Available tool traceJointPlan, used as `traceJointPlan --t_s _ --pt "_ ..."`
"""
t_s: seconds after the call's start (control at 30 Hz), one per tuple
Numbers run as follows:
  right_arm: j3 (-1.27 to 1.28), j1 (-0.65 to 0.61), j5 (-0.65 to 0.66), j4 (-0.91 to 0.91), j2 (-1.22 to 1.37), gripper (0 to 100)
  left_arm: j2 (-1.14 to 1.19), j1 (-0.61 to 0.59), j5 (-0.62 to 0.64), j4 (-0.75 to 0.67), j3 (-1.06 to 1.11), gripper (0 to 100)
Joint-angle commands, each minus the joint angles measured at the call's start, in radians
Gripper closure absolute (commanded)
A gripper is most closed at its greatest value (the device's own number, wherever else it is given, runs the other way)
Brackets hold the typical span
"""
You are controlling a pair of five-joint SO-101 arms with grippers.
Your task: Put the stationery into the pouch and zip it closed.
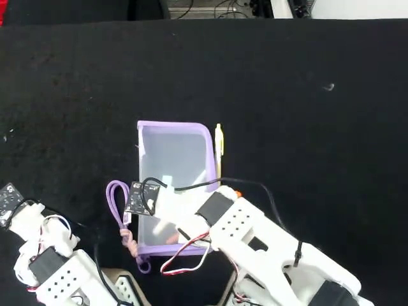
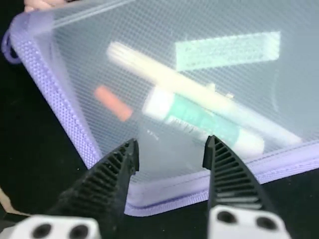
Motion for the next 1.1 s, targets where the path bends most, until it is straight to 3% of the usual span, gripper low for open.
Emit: traceJointPlan --t_s 0.0,0.53,0.83,1.07 --pt "-0.054 0.023 0.009 0.000 -0.004 78.6 -0.005 -0.013 -0.002 0.005 0.022 97" --pt "0.041 0.015 0.005 0.002 -0.004 78.6 -0.005 -0.013 -0.002 0.005 0.022 97" --pt "0.050 -0.166 0.002 0.009 0.002 78.6 -0.005 -0.012 -0.002 0.005 0.022 97" --pt "0.082 -0.186 0.002 -0.002 0.002 78.6 -0.005 -0.012 -0.002 0.005 0.022 97"
